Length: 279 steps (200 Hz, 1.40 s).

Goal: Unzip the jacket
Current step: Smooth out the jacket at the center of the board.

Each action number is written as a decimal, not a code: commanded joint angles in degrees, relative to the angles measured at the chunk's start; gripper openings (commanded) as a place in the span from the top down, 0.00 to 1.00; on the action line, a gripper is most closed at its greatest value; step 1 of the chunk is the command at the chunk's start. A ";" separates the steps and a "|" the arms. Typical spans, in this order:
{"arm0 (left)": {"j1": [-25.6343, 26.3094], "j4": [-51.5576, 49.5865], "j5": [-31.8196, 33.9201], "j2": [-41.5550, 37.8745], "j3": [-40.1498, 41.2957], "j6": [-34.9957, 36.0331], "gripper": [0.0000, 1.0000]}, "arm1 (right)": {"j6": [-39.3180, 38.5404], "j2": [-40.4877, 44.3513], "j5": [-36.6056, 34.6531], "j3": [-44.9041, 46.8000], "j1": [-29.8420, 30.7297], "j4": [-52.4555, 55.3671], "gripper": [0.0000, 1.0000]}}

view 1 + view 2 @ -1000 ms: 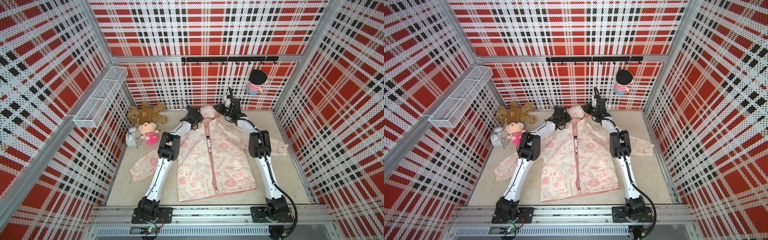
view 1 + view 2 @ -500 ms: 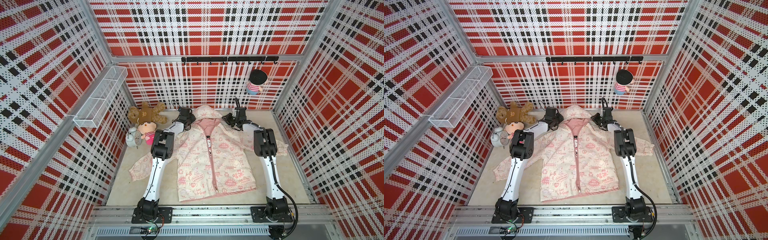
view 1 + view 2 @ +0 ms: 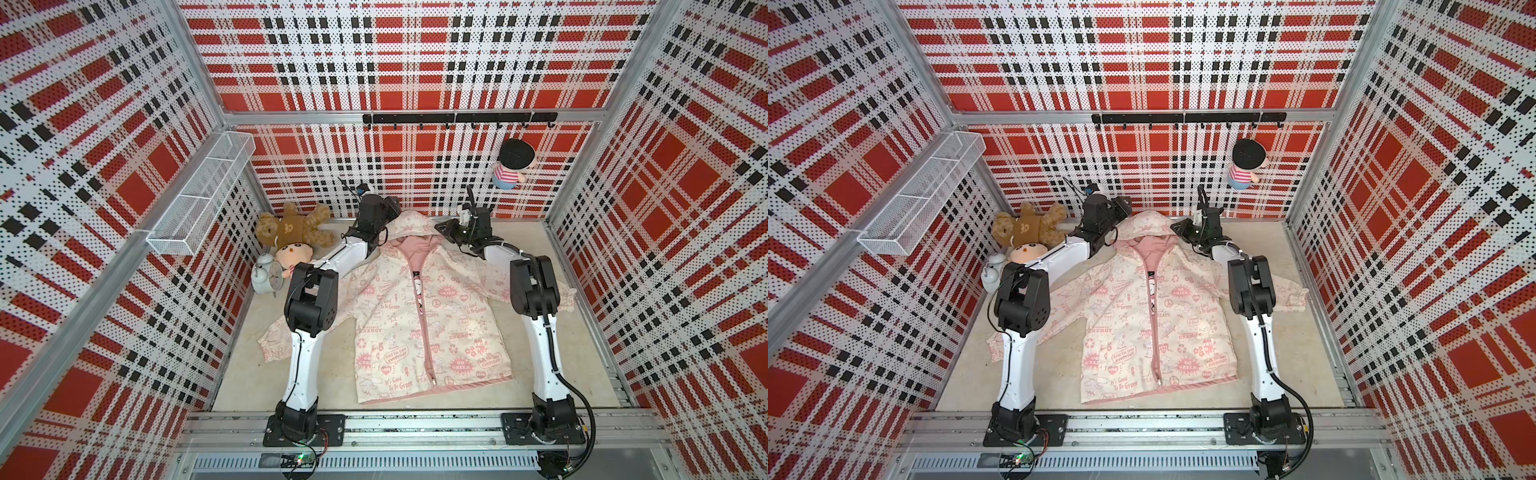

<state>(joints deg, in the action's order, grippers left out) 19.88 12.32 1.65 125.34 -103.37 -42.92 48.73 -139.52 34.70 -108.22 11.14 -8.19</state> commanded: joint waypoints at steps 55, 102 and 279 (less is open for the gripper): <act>0.27 -1.55 5.29 -13.83 26.22 1.09 0.72 | -23.03 17.86 -10.88 16.64 1.34 16.17 0.80; 1.33 -5.39 0.78 -5.49 23.09 -0.06 0.76 | -23.96 11.36 -11.24 11.05 1.65 20.63 0.82; 3.36 -7.57 -4.63 15.26 0.77 -5.62 0.80 | -13.64 -12.11 -8.48 -12.78 7.73 19.18 0.84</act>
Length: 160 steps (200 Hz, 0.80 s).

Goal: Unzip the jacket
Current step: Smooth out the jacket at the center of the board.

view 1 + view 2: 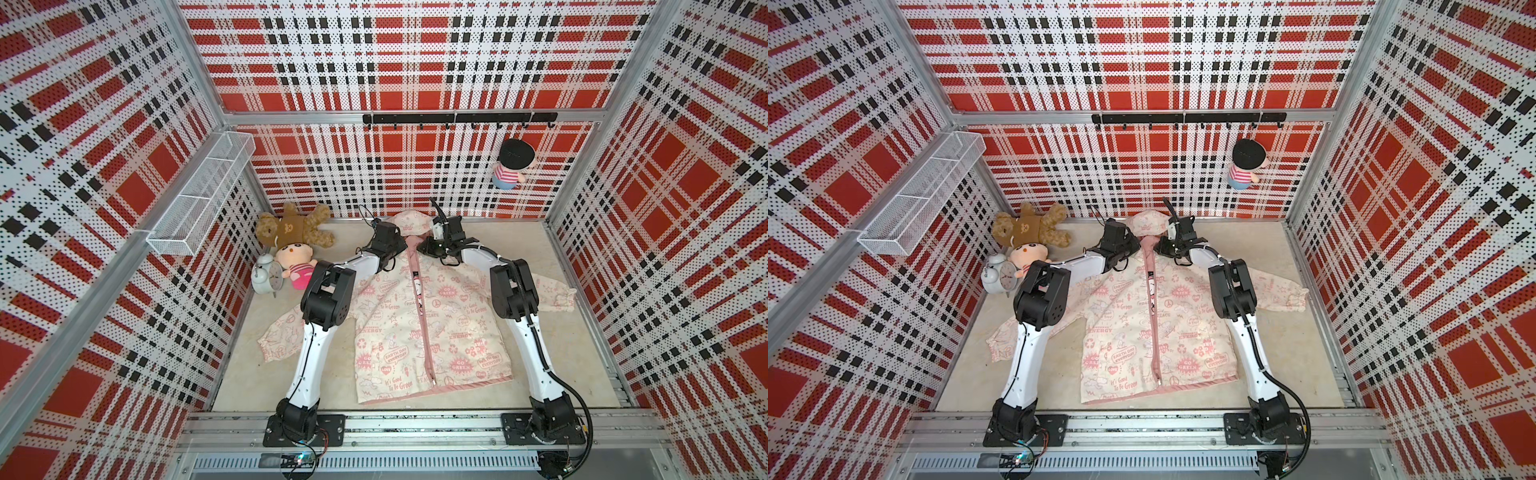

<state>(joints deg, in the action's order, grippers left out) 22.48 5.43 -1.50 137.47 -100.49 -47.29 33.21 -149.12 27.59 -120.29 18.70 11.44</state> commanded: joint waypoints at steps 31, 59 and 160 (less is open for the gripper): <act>1.59 1.08 -0.76 5.13 -2.18 -3.43 0.83 | 1.91 -2.85 -2.64 0.72 0.12 -0.03 0.84; 2.20 5.58 0.97 4.93 0.04 -6.56 0.84 | 2.12 -2.41 -2.21 2.14 0.20 -0.80 0.83; 4.38 19.77 13.05 -15.68 13.52 6.20 0.75 | -3.08 9.68 2.11 11.20 -1.83 -4.23 0.77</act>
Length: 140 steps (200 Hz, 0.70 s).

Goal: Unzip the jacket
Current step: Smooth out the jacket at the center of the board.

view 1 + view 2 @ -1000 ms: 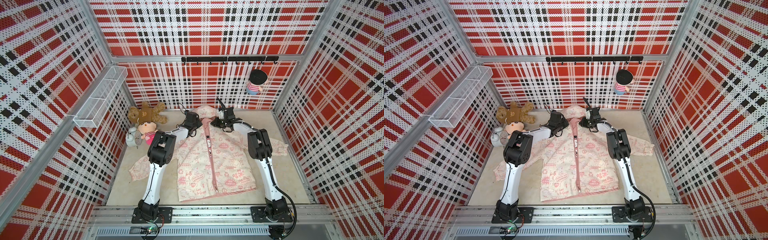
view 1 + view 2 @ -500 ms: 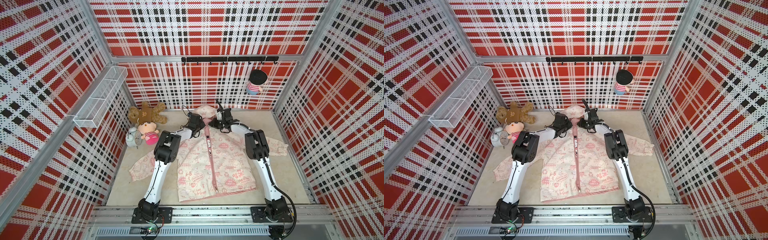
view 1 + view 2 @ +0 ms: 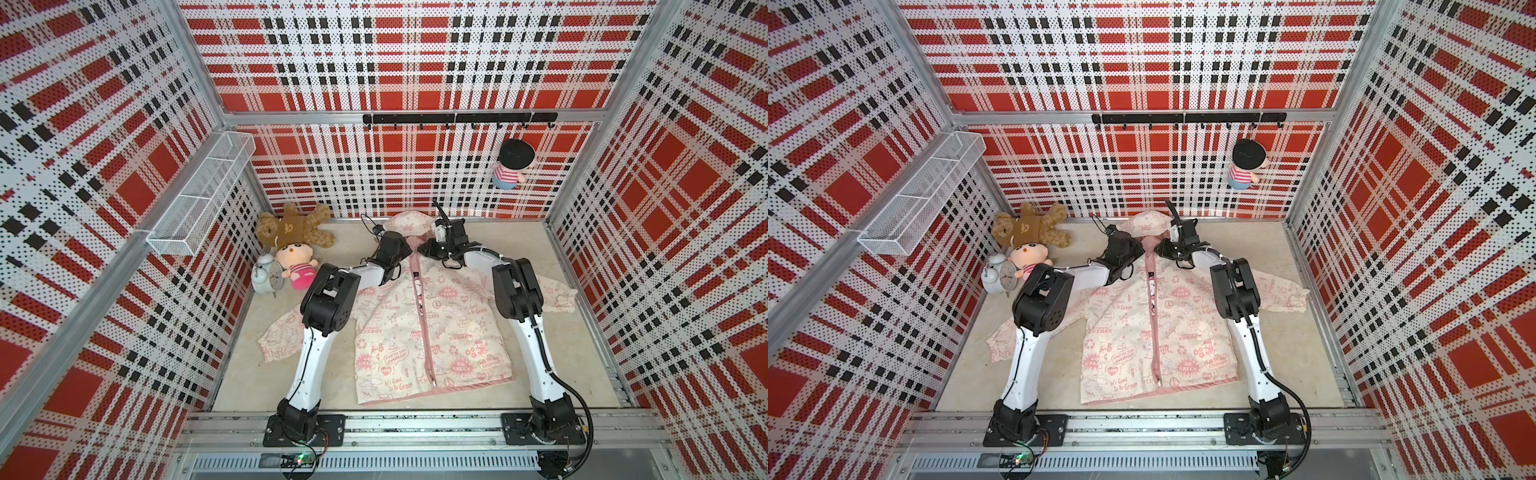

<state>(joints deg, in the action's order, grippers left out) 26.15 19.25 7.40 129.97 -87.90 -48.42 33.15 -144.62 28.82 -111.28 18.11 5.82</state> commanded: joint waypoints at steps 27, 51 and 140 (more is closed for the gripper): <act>1.55 7.55 6.35 -14.08 3.31 13.40 0.67 | -4.42 10.24 1.32 4.85 -2.10 2.20 0.75; 1.59 7.67 7.96 -20.01 7.53 16.76 0.62 | -6.58 15.19 0.59 7.78 -2.65 4.06 0.74; -7.78 8.53 7.87 -49.42 38.11 30.64 0.02 | -20.51 43.27 -10.93 36.60 -9.74 4.14 0.53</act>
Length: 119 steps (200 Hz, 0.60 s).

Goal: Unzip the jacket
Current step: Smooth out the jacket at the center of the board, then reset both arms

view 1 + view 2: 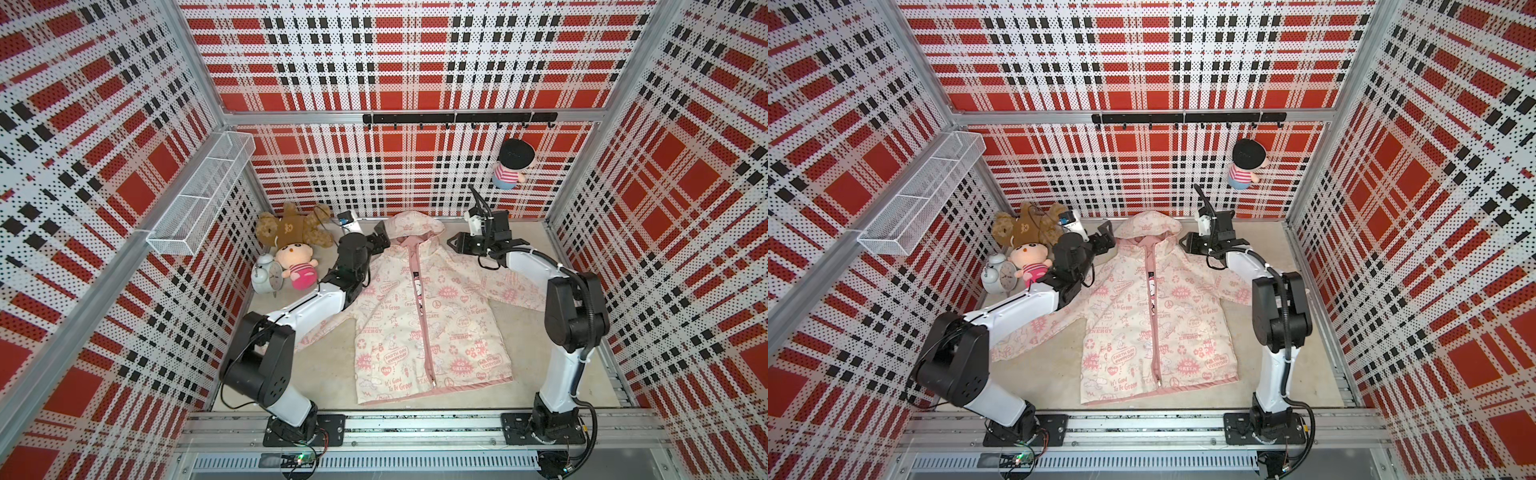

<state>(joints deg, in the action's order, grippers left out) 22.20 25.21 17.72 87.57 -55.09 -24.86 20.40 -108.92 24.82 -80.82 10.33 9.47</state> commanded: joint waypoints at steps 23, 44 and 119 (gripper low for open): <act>-9.42 7.92 -8.55 -14.22 12.80 9.12 0.02 | -13.24 16.41 -14.13 14.18 -2.15 -2.81 0.40; -12.27 15.13 -10.23 -19.45 19.72 9.53 0.02 | -15.35 24.63 -19.61 21.45 -2.32 -8.01 0.35; -10.46 22.31 -0.25 -27.54 32.73 11.56 0.02 | -4.03 36.56 -26.03 40.38 -6.82 -18.87 0.32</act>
<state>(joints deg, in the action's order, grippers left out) 11.29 42.78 10.94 62.98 -27.20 -16.05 12.60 -74.02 2.44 -49.30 6.02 0.03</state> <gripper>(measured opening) 0.981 0.669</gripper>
